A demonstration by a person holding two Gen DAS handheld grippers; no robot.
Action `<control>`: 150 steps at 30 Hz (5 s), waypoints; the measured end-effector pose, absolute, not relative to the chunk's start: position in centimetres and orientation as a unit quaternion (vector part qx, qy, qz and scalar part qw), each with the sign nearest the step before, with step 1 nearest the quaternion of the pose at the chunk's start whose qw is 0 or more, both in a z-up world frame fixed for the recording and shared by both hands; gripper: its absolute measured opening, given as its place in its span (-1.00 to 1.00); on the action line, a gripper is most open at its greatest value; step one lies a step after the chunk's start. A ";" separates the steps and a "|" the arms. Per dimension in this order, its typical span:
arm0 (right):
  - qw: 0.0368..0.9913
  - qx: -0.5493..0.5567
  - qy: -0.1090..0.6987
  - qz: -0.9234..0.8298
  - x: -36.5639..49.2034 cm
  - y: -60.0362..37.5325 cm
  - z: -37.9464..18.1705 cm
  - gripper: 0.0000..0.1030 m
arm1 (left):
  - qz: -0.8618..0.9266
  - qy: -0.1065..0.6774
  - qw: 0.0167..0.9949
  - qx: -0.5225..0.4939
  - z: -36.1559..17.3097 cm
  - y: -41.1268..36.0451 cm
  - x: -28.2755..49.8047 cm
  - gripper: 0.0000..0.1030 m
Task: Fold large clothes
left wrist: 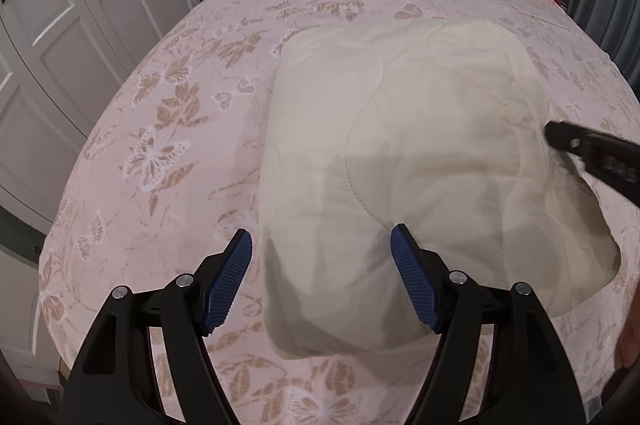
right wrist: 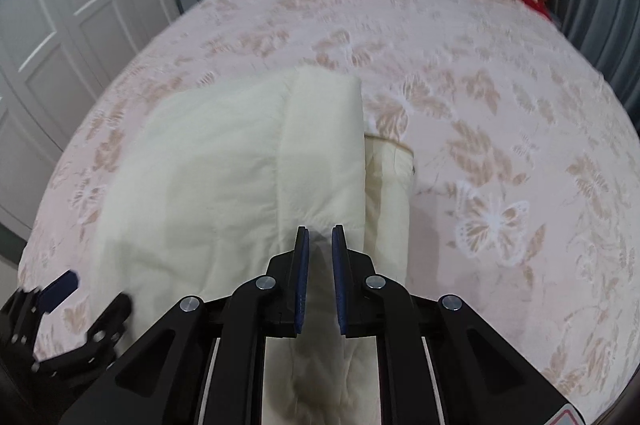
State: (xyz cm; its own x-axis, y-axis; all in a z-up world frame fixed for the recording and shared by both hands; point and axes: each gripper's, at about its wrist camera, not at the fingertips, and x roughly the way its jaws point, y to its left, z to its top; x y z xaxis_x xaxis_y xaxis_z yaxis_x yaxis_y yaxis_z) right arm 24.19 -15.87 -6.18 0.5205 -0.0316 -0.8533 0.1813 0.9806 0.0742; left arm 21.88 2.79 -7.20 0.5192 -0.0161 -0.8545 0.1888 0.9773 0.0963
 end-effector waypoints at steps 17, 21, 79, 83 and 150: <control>0.843 0.113 0.526 -0.026 22.9 -17.7 -6.6 -0.89 | -0.074 0.507 0.857 0.058 -7.5 4.2 21.7 0.57; 0.857 0.081 0.509 0.006 17.7 -16.7 -3.7 -0.89 | -0.101 0.510 0.853 0.049 -6.7 6.2 18.9 0.56; 0.826 0.003 0.560 -0.073 26.1 -16.5 -8.9 -0.81 | -0.054 0.491 0.868 0.054 -5.3 3.5 25.4 0.50; 0.851 -0.005 0.521 -0.073 22.4 -15.0 -4.3 -0.80 | -0.050 0.495 0.865 0.065 -5.4 3.5 24.9 0.50; 0.835 0.083 0.540 -0.056 10.3 -15.3 -8.8 -0.44 | -0.023 0.516 0.851 0.091 -8.5 2.8 15.8 0.77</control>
